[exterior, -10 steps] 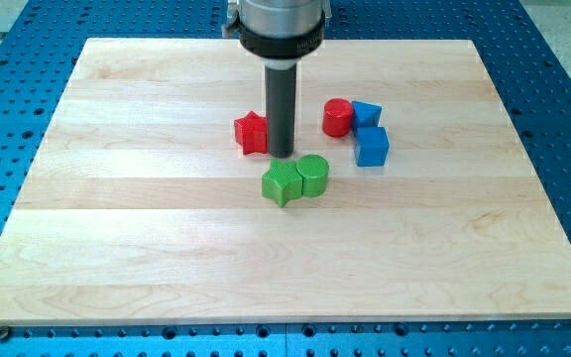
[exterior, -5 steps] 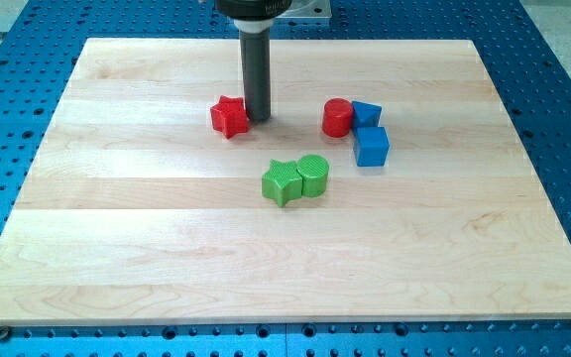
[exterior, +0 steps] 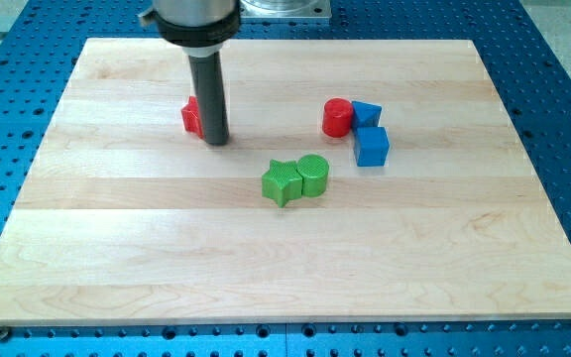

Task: Move the red star to the top center of the board

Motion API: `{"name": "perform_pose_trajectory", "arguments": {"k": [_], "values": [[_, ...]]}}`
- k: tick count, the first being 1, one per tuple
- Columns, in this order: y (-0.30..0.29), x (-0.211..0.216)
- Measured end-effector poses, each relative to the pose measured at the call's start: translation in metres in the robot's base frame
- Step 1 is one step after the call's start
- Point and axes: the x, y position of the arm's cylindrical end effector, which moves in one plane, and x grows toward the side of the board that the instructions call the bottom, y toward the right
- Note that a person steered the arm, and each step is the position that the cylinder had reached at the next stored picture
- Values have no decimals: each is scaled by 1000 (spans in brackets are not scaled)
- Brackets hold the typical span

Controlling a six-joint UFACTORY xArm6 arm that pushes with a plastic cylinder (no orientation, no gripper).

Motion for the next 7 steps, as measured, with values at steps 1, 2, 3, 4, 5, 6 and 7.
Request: {"name": "perform_pose_trajectory", "arguments": {"k": [1, 2, 3, 4, 5, 6, 7], "values": [[-26, 0], [-46, -13], [-2, -46], [53, -71], [56, -86], [56, -88], [56, -88]]}}
